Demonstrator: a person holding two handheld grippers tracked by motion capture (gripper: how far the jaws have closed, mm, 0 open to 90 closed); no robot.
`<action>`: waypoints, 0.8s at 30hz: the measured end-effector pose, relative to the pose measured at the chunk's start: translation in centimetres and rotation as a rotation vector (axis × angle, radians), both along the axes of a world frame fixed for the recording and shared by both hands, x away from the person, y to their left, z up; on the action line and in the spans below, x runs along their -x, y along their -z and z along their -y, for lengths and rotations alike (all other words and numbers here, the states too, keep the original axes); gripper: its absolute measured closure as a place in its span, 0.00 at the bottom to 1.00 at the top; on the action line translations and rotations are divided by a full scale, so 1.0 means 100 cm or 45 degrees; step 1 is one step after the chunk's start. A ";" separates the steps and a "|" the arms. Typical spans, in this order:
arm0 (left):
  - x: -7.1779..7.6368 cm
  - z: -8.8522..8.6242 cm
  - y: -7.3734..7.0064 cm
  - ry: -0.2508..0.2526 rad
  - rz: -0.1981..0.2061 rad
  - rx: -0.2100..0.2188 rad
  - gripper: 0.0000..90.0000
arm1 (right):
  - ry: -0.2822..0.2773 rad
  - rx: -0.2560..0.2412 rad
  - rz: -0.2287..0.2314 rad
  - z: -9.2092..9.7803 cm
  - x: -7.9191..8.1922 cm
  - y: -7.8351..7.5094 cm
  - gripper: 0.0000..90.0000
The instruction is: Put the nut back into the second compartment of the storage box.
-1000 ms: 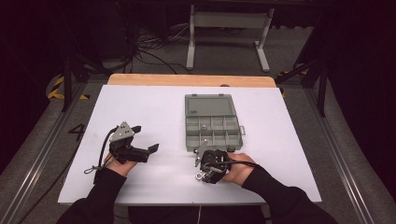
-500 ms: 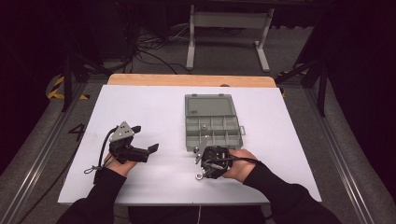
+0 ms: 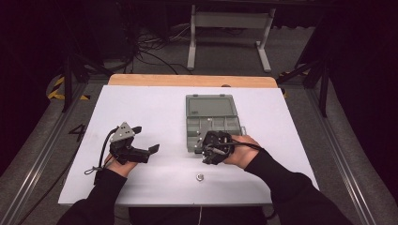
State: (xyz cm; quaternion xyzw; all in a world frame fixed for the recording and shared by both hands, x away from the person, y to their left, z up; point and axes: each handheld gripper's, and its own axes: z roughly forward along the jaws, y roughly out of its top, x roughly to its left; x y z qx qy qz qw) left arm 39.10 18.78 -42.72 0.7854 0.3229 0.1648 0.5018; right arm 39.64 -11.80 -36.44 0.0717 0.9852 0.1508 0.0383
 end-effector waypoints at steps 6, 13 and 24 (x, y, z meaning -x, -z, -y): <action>0.000 -0.001 0.000 -0.001 0.003 -0.004 0.01 | 0.016 -0.025 0.016 -0.001 -0.013 -0.012 0.78; 0.000 0.000 0.000 -0.001 0.000 -0.001 0.01 | 0.052 -0.045 0.044 -0.003 -0.035 -0.025 0.78; -0.001 -0.001 0.000 -0.001 0.003 -0.004 0.01 | 0.125 -0.063 0.067 0.001 -0.067 -0.034 0.78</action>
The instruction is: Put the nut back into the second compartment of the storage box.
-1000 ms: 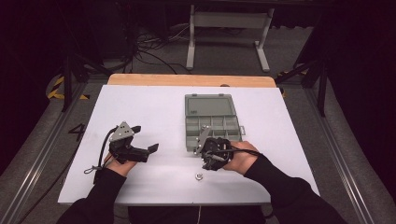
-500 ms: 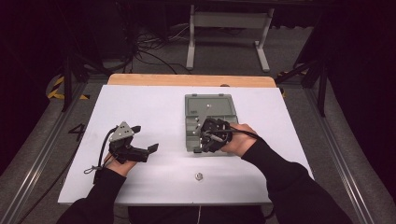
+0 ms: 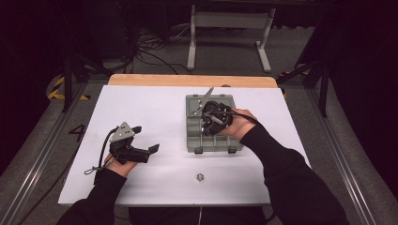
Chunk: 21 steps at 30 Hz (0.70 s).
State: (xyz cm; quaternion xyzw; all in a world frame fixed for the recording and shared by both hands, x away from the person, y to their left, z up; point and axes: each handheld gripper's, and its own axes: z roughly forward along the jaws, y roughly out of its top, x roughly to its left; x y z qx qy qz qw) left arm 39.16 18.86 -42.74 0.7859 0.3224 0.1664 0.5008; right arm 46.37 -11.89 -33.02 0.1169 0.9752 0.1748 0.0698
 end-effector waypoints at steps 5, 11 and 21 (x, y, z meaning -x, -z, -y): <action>0.000 0.000 0.000 0.000 0.000 0.002 0.01 | 0.040 -0.017 0.007 0.000 -0.013 -0.003 0.78; 0.000 0.000 0.000 0.000 0.000 -0.001 0.01 | 0.072 -0.021 0.008 -0.001 -0.028 -0.002 0.78; -0.001 -0.001 0.000 0.002 -0.003 0.002 0.01 | 0.154 -0.002 0.007 0.000 -0.055 0.011 0.78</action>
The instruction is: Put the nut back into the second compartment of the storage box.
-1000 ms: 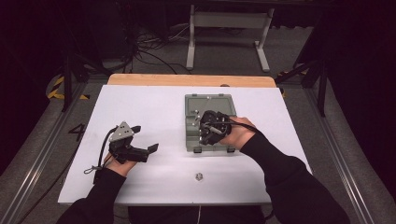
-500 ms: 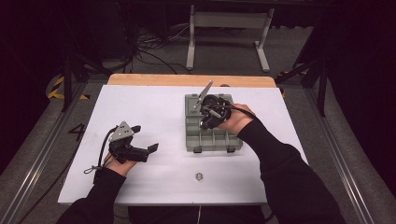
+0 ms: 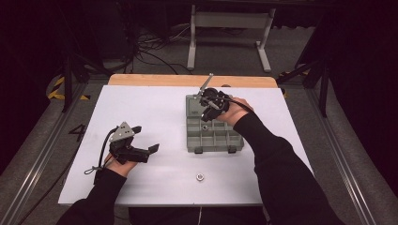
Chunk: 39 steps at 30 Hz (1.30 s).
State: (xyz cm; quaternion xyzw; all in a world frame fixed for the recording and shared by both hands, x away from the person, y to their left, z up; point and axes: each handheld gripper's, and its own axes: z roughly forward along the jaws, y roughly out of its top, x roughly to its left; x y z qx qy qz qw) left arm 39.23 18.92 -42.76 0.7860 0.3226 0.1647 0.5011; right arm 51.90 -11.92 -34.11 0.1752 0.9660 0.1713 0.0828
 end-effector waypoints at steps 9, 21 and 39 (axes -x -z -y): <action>0.000 0.000 0.000 -0.006 0.002 0.000 0.01 | 0.029 0.033 -0.018 0.000 -0.012 0.018 0.78; 0.000 0.000 0.001 -0.002 -0.006 0.000 0.01 | 0.042 0.065 -0.054 0.000 -0.017 0.040 0.78; -0.001 -0.001 0.001 -0.004 -0.005 0.001 0.01 | 0.060 0.126 -0.086 -0.002 -0.023 0.059 0.77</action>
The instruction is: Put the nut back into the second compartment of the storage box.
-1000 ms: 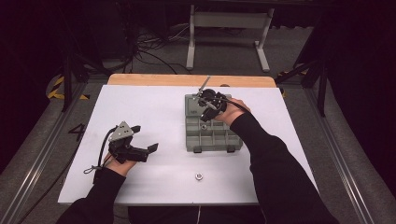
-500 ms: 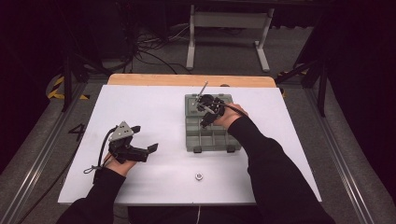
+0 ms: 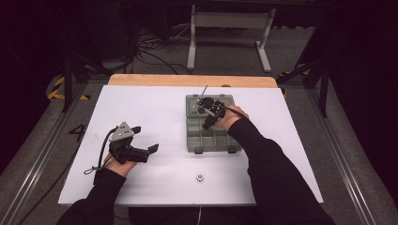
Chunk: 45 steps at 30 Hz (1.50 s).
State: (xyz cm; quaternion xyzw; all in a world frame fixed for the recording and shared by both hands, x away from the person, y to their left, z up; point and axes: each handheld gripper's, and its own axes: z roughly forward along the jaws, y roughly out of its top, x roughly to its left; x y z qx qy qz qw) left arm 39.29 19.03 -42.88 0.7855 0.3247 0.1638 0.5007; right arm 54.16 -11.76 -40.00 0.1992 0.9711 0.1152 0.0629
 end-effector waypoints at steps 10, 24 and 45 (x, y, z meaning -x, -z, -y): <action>0.000 0.000 0.000 -0.001 -0.001 0.000 0.01 | 0.006 -0.042 0.054 0.005 0.005 -0.014 0.65; 0.000 0.000 0.000 -0.002 -0.003 -0.001 0.01 | -0.067 -0.131 0.125 0.011 0.050 -0.050 0.40; 0.001 0.000 0.000 -0.003 -0.004 -0.003 0.01 | -0.190 -0.180 0.153 0.014 0.115 -0.064 0.24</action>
